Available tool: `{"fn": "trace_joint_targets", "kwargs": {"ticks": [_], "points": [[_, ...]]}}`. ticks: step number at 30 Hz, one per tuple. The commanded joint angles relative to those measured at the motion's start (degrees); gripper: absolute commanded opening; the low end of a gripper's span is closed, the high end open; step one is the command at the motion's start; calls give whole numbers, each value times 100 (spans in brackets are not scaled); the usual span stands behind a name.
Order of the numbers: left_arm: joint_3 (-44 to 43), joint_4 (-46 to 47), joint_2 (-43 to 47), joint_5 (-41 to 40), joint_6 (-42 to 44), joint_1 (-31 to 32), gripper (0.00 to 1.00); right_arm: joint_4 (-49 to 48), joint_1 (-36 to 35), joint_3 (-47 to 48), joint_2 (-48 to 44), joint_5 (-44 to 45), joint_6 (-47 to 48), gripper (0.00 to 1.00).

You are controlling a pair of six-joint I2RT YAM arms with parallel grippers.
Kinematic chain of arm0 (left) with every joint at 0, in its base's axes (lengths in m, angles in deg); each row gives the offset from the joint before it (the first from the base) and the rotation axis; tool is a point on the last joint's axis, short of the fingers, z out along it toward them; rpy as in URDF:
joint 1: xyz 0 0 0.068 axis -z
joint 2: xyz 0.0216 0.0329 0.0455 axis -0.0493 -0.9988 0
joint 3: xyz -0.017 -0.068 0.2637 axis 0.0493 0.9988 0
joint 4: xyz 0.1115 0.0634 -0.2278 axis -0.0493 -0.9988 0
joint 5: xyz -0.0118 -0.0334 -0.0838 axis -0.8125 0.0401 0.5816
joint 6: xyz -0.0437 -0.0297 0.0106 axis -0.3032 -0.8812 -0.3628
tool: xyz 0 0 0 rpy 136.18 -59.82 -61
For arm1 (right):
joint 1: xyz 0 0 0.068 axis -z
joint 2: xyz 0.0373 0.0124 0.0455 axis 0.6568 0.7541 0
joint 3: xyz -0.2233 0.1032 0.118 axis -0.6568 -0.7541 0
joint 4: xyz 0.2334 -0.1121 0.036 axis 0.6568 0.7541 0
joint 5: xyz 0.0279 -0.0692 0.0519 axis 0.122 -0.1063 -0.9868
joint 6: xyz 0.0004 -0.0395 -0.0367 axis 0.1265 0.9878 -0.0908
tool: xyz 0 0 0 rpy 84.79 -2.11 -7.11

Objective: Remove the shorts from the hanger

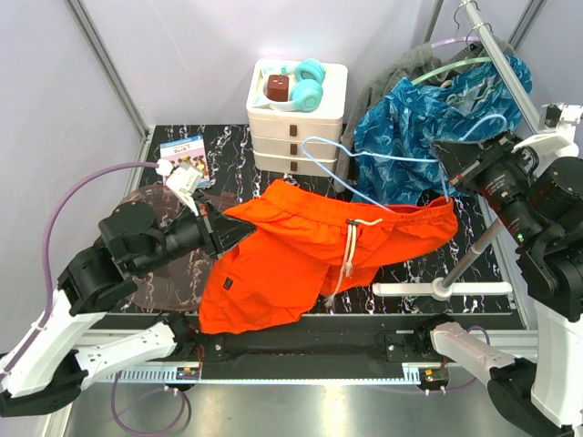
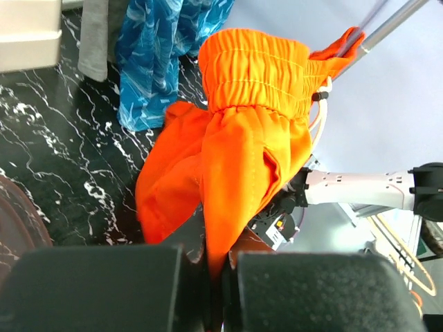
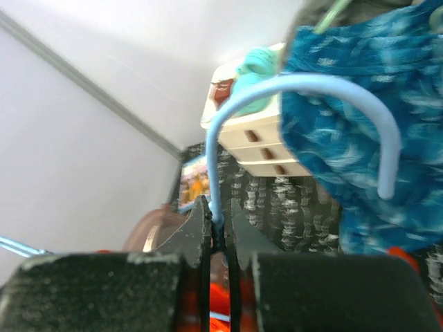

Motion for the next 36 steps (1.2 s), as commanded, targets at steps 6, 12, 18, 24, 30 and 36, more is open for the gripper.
{"fn": "trace_joint_targets", "kwargs": {"ticks": [6, 12, 18, 24, 30, 36], "points": [[-70, 1074, -749, 773, -516, -27, 0, -2640, -13, -527, 417, -2517, -2012, 0], [-1024, 903, -1285, 336, -368, -27, 0, -2033, -13, 525, 795, -2634, -1646, 0], [-2792, -346, -1601, -1527, 756, -44, 0, -1150, -13, 458, 471, -2195, -1187, 0], [-4330, -690, -1769, -2749, 1908, -44, 0, -1221, -13, -247, -66, -2115, -1090, 0], [-4921, -1077, -1804, -3785, 2804, -53, 0, -1061, -13, -368, -162, -2431, -1011, 0], [-5598, -1482, -2059, -4436, 3656, -53, 0, -561, -117, -562, -215, -2880, -1055, 0]]}}
